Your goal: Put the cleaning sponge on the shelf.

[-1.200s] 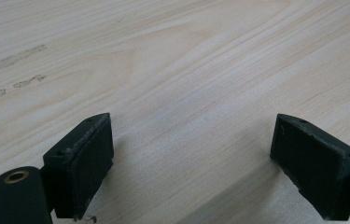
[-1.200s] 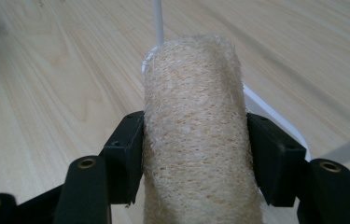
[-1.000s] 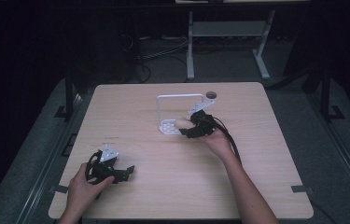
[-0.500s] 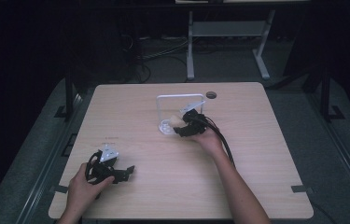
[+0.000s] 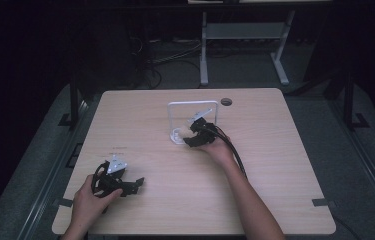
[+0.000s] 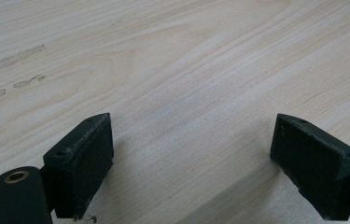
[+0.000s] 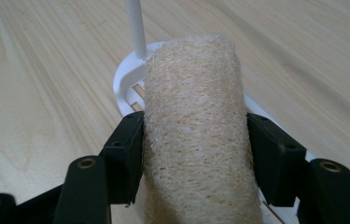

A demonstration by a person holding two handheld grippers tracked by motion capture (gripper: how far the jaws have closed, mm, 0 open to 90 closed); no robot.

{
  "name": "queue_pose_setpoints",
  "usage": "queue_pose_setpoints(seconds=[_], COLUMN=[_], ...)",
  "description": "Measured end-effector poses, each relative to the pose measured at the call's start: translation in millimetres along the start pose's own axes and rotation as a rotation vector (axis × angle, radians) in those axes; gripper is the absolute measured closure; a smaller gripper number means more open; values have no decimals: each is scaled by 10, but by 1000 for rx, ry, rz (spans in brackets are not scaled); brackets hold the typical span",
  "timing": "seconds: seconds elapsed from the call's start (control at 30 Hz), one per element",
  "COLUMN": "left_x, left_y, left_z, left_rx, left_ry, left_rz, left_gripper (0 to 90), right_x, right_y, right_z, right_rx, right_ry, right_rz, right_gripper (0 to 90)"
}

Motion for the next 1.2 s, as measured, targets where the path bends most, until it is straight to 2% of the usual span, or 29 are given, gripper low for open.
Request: queue_pose_setpoints(seconds=[0.27,0.53,0.7,0.97,1.1,1.2], left_x=[0,0,0,1,0,-1], left_y=[0,0,0,2,1,0], left_z=[0,0,0,0,0,0], left_rx=[-1,1,0,-2,0,0], left_ry=[1,1,1,2,0,-1], left_rz=[0,1,0,-1,0,0], left_gripper=[127,127,127,127,127,127], right_x=[-24,8,136,454,581,630], right_y=[1,2,34,80,145,200], right_z=[-1,-10,-40,-47,-4,42], right_rx=[-1,-5,-9,2,3,15], right_ry=[1,-7,-22,-57,-70,-72], right_rz=[-2,-4,-5,4,-3,-15], right_gripper=[402,345,334,343,425,540])
Point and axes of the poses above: each handheld gripper's, and its own axes: x roughly backward along the jaws, z roughly out of its underside, y roughly to its left, the point moved 1 cm from there along -x, roughly forward along the jaws, and after that the axes turned 4 degrees about y, right-handed, at the moved point
